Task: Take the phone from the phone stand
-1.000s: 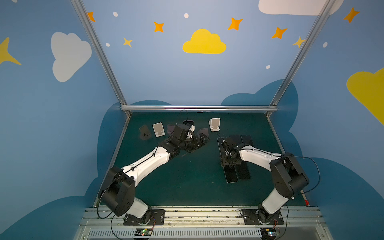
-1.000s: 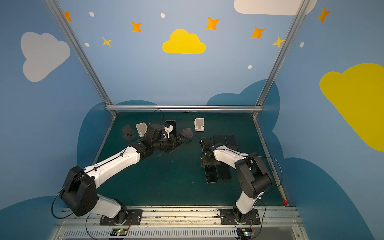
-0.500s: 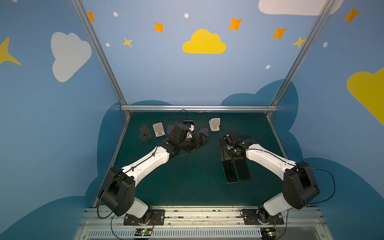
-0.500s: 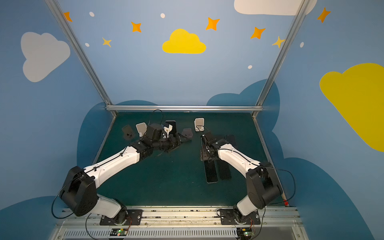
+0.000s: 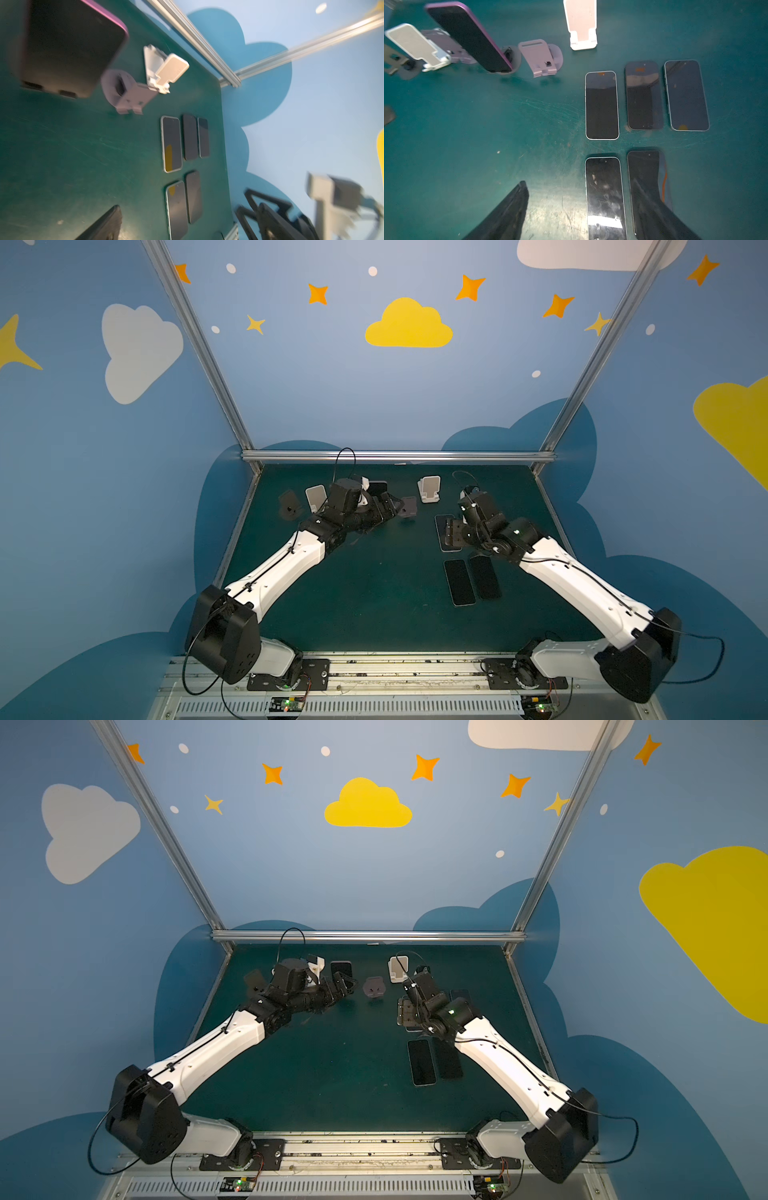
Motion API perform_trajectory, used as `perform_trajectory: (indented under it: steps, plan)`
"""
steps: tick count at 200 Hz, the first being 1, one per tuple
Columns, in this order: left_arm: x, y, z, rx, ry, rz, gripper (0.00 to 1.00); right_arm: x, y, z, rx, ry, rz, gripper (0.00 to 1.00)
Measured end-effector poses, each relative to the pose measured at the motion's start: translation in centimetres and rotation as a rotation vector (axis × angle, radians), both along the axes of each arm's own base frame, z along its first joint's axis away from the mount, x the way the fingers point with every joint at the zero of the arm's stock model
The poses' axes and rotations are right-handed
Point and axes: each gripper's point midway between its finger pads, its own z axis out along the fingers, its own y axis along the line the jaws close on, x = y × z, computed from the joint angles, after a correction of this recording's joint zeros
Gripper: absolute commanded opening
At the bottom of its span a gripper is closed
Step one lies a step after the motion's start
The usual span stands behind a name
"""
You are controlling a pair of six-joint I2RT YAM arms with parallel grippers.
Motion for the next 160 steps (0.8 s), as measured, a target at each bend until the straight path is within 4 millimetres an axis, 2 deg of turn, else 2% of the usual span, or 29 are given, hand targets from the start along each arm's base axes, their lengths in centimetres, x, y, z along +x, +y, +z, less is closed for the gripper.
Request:
perform_trajectory:
  steps: [20,35,66,85,97,119,160]
  plan:
    - [0.6,1.4,-0.7,0.053,0.008,0.051,1.0,-1.6,-1.5,0.6,0.025,-0.077,0.012,0.81]
    - [1.0,2.6,-0.9,0.115,0.002,0.093,1.0,-2.6,-2.4,-0.1,0.049,-0.141,0.032,0.82]
    - [2.2,5.1,-0.5,0.321,-0.118,0.202,1.0,-3.8,-3.1,-4.3,0.096,-0.248,0.067,0.83]
    - [2.1,5.6,-0.7,0.467,-0.199,0.222,1.0,-4.1,-3.3,-6.2,0.113,-0.288,0.076,0.84]
    - [2.2,5.5,-0.9,0.54,-0.237,0.219,1.0,-4.0,-3.2,-5.9,0.122,-0.319,0.083,0.85]
    - [3.1,5.4,-1.6,0.634,-0.273,0.214,1.0,-3.4,-2.8,-4.0,0.173,-0.376,0.072,0.85]
    - [7.0,3.6,-3.5,0.757,-0.281,0.168,1.0,-3.3,-3.3,-3.4,0.21,-0.377,0.018,0.85]
